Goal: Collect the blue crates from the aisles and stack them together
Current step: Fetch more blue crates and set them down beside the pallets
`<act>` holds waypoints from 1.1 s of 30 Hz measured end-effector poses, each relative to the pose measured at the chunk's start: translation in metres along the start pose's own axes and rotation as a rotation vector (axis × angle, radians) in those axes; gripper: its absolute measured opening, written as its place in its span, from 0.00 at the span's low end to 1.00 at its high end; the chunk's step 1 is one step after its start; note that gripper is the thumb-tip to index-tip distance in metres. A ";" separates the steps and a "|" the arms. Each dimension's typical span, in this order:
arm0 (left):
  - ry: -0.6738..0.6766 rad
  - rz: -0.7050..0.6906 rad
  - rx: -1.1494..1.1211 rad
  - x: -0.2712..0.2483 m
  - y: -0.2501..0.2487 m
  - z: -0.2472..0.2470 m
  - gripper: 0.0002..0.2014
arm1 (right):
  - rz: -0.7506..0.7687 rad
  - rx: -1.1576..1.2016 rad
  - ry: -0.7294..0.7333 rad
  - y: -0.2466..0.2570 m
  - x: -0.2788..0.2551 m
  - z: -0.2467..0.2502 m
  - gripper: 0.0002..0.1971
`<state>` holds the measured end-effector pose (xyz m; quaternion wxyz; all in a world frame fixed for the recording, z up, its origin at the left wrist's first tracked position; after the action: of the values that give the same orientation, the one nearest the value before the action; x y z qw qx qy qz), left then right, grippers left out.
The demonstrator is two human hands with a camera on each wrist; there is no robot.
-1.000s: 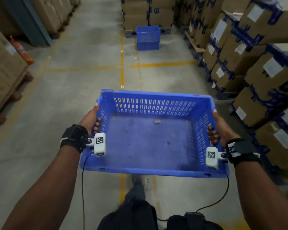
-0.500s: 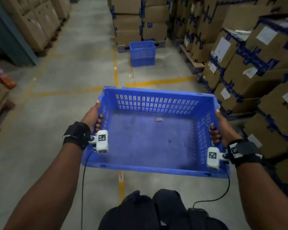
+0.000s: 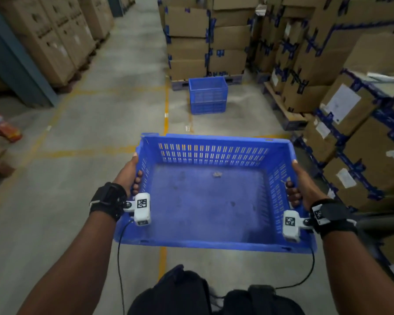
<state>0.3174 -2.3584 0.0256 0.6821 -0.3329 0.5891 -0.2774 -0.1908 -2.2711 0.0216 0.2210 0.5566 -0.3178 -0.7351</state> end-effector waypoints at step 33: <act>0.071 0.006 0.047 0.721 -0.575 -0.341 0.33 | -0.007 0.012 0.025 0.642 0.730 -0.009 0.36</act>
<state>0.0978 -3.3163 -0.0006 0.6691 -0.3048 0.6072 -0.3011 -0.4070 -3.2180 -0.0168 0.2191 0.5680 -0.3177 -0.7270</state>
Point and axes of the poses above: each hand's wrist, its own x-axis towards the middle knuckle, its own z-axis out of the back of the hand, y = z × x, the point moved 10 cm from there along x, towards the middle knuckle, and after that the axes turned 4 degrees about -x, right-handed, at the moved point
